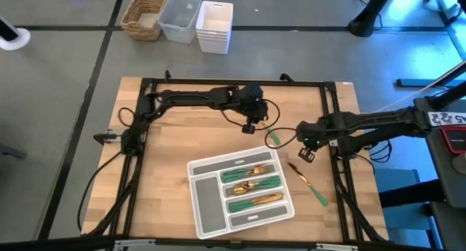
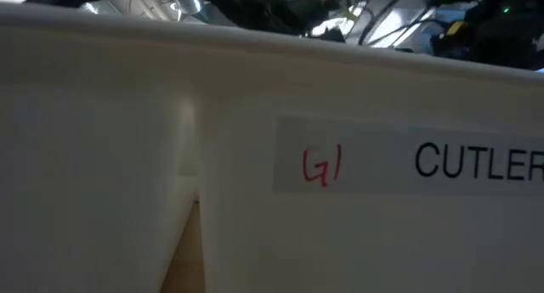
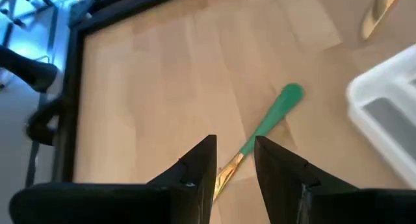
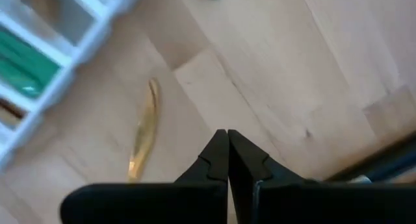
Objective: Sort silverware
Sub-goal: Put the green knife into the white silverware tray
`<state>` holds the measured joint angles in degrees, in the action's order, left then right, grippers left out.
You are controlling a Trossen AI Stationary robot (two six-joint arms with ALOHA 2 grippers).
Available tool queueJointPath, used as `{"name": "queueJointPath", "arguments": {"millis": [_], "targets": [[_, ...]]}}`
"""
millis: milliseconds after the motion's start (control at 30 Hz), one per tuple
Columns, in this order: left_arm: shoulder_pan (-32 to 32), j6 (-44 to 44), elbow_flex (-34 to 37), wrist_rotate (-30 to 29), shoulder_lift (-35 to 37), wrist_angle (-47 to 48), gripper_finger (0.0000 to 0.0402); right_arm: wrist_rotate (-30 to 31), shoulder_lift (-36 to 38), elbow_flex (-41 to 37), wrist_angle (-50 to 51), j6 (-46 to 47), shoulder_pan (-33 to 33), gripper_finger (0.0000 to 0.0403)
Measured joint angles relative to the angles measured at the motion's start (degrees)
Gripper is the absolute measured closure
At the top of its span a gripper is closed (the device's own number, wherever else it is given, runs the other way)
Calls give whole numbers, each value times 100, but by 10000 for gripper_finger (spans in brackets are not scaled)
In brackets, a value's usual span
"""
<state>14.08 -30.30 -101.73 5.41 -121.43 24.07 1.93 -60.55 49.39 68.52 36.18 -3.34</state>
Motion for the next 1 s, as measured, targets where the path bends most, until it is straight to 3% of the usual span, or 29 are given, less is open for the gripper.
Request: {"name": "queueJointPath", "arguments": {"millis": [200,400,767,1000], "targets": [[73,31,2,16,-657,-880,304,52,203,0,-445,0,-91,402],[15,-83,2,19,-1057,-1171,304,88,131,-2,-756,-2,-79,402],[-58,-130,-4,-172,-1252,-1084,304,103,137,-2,-1060,-2,-78,402],[-96,-471,-4,-197,-1338,-1526,304,103,136,-2,-1165,-2,-78,402]]}}
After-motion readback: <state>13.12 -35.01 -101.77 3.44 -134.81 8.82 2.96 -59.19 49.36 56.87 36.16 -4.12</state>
